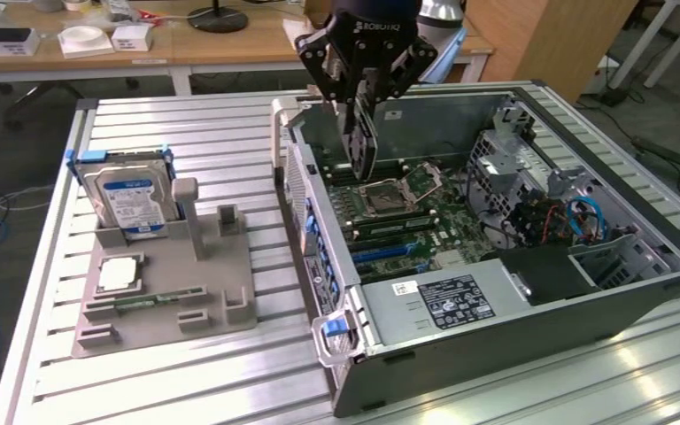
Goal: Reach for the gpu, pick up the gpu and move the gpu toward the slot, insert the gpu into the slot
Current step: 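Pick up the gpu and move the gpu toward the slot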
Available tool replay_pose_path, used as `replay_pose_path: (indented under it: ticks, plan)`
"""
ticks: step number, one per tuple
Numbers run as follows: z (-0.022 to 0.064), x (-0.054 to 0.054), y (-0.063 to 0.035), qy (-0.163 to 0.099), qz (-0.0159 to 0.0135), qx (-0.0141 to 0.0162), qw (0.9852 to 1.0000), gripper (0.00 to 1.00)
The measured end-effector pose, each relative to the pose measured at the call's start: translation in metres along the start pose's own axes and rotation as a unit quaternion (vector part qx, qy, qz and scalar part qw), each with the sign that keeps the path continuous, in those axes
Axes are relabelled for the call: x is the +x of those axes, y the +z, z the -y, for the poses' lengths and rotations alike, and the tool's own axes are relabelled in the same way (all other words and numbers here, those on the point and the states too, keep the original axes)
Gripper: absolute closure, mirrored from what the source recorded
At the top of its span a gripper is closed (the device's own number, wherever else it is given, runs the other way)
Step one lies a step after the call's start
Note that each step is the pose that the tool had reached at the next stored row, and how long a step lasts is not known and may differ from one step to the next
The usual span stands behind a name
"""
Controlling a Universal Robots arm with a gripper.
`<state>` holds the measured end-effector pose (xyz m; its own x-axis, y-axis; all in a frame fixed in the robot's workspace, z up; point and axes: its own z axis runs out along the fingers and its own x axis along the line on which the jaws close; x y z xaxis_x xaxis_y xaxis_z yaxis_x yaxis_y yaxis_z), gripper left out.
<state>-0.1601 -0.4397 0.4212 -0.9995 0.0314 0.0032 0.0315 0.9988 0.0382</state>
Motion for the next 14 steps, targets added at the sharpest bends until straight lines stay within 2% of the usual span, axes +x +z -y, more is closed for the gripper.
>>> replay_pose_path:
  ticks: [5,14]
  plan:
    - [-0.0001,-0.001,0.0000,0.000,0.0000,0.0000,1.0000,0.74]
    - [-0.0005,-0.016,0.0000,0.000,0.0000,0.0000,1.0000,0.74]
